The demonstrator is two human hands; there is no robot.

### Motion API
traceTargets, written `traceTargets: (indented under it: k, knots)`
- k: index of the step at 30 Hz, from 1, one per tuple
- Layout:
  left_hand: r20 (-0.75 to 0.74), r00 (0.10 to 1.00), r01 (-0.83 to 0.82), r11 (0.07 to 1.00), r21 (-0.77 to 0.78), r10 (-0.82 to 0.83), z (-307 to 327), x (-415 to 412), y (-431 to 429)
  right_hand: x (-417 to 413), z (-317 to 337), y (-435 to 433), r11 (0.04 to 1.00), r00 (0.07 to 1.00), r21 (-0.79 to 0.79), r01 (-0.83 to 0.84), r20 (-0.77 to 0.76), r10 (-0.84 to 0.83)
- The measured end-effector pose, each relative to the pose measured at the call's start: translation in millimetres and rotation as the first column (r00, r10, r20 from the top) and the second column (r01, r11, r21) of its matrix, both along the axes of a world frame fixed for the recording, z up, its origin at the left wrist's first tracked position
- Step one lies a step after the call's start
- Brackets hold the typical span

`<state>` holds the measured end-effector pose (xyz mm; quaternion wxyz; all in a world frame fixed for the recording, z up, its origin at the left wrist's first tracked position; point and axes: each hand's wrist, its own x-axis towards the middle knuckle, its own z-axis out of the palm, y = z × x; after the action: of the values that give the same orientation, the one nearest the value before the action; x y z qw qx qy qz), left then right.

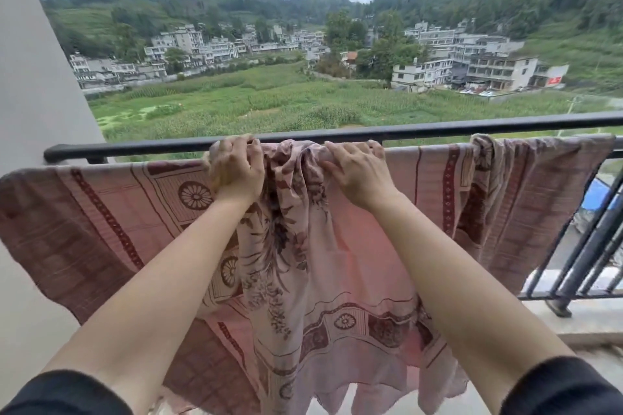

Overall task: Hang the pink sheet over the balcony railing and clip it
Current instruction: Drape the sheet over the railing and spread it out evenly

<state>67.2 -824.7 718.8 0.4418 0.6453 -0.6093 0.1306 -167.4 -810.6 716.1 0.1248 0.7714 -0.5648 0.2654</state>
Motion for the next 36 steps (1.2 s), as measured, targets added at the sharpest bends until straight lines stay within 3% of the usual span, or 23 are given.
traceTargets:
  k: [3, 7, 12, 15, 22, 26, 28, 30, 32, 34, 36]
  knots:
    - [0.11, 0.992, 0.06, 0.998, 0.026, -0.063, -13.2, 22.7, -5.9, -33.5, 0.6, 0.3, 0.997, 1.0, -0.066, -0.028, -0.004, 0.027]
    - [0.079, 0.996, 0.038, 0.997, -0.065, -0.033, -3.4, 30.6, -6.9, -92.9, 1.6, 10.4, 0.984, 0.993, -0.165, 0.07, 0.103, -0.054]
    - [0.021, 1.0, -0.021, 1.0, -0.004, 0.021, 9.3, 16.5, -10.0, -133.9, 10.2, 13.8, 0.941, 0.968, -0.228, 0.249, 0.098, -0.232]
    - [-0.054, 0.998, -0.021, 1.0, 0.012, 0.022, 10.4, -6.3, -6.1, -142.3, 9.2, 10.8, 0.905, 0.927, -0.222, 0.364, 0.18, -0.328]
    - [-0.051, 0.998, 0.022, 0.97, -0.243, -0.036, 27.1, -67.5, 5.3, -168.6, 24.7, 14.9, 0.871, 0.865, -0.183, 0.456, 0.324, -0.384]
    - [-0.025, 0.976, 0.19, 0.906, -0.379, -0.215, 57.3, -121.9, 1.6, -207.4, 32.5, 15.8, 0.808, 0.732, -0.108, 0.579, 0.506, -0.456]
    - [0.025, 0.972, 0.224, 0.89, -0.397, -0.234, 62.6, -148.8, 1.2, -216.5, 29.8, 16.0, 0.797, 0.706, -0.084, 0.598, 0.527, -0.474]
    - [0.1, 0.967, 0.253, 0.918, -0.305, -0.233, 47.0, -158.0, -1.2, -210.7, 23.7, 11.9, 0.814, 0.745, -0.085, 0.575, 0.466, -0.478]
    - [0.161, 0.941, 0.313, 0.946, -0.078, -0.298, 19.1, -156.7, -0.7, -197.7, 17.8, 9.7, 0.849, 0.8, -0.097, 0.519, 0.405, -0.442]
    - [0.221, 0.895, 0.378, 0.922, 0.085, -0.387, -0.5, -144.4, -1.9, -177.4, 13.0, 8.3, 0.889, 0.833, -0.086, 0.451, 0.397, -0.384]
    - [0.182, 0.859, 0.462, 0.878, 0.125, -0.479, 4.6, -124.7, -0.6, -150.0, 13.4, 5.7, 0.913, 0.849, -0.072, 0.401, 0.404, -0.341]
